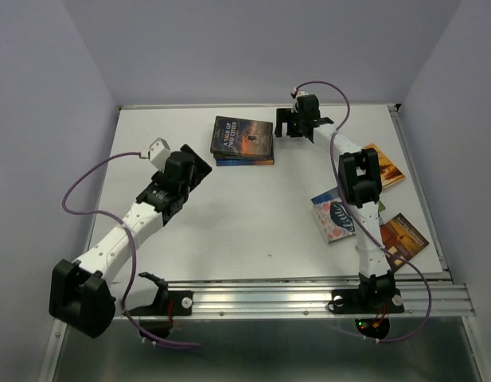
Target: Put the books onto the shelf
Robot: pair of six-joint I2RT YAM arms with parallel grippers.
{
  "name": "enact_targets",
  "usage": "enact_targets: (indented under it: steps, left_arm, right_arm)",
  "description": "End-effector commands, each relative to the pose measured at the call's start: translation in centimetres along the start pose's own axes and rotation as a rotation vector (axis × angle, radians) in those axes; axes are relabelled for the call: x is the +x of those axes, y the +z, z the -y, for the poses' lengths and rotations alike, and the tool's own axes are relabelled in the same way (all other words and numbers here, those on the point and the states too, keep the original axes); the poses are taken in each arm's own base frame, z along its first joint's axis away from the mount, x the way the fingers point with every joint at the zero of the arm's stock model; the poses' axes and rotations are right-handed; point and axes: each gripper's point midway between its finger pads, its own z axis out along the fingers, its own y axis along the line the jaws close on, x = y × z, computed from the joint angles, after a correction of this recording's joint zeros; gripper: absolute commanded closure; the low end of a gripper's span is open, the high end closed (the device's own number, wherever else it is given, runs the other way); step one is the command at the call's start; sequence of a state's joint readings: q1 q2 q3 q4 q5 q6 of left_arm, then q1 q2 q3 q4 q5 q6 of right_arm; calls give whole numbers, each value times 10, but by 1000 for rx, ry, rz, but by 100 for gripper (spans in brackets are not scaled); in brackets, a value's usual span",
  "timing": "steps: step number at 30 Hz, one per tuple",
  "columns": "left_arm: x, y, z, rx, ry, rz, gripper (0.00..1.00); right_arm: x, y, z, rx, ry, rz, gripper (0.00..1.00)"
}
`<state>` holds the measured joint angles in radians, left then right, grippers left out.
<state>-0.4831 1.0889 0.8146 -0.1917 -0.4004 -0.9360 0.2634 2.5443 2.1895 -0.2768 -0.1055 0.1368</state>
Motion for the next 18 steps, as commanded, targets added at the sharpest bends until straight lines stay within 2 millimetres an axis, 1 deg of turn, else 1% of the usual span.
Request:
enact_targets:
  steps: [1,2,3,4,5,6,7,8,9,10,11,12,13,14,15,16,17,18]
  left_arm:
    - [-39,34,14,-10,36,80,1]
    - [-55,43,17,-5,49,86,1]
    - [-62,51,18,-11,57,89,1]
    - [-58,70,10,-57,73,64,1]
    - [-77,78,15,-65,60,90,1]
    - [-82,87,14,-79,60,84,1]
    - [-75,106,5,-116,68,49,1]
    - [-86,113,14,-108,58,55,1]
    - [-83,134,0,-156,75,34,1]
    - [-84,141,-7,-190,81,22,1]
    - [-86,150,-9,-214,96,17,1]
    - [-103,157,5,-204,104,44,1]
    - [-105,166,2,-239,122,42,1]
    - [-105,181,-3,-300,150,22,1]
    - [-106,188,-5,-326,166,20,1]
    - [-101,196,-8,-349,177,-1,1]
    - [-92,209,-13,-364,198,-45,1]
    - [-88,214,-14,-364,201,-61,1]
  right_arm:
    - [-50,-57,-12,33,55,110,0]
    - [-46,-63,-14,24,55,99,0]
    - [-41,-69,-14,20,57,89,0]
    - [-33,-78,-14,25,63,72,0]
    - [-27,-81,-13,29,66,60,0]
    - [-21,-84,-12,33,68,50,0]
    - [-21,-90,-12,37,79,52,0]
    - [-7,-89,-16,33,81,22,0]
    - [-4,-89,-18,20,85,15,0]
    - [0,-88,-18,18,89,9,0]
    - [5,-86,-26,6,78,-4,0]
    - [9,-84,-33,-5,67,-13,0]
    - [10,-82,-30,7,67,-12,0]
    - [14,-80,-36,2,60,-19,0]
    - [15,-79,-35,4,61,-21,0]
    - [15,-79,-33,14,69,-20,0]
    - [17,-77,-32,23,70,-23,0]
    - [17,-77,-29,35,70,-22,0]
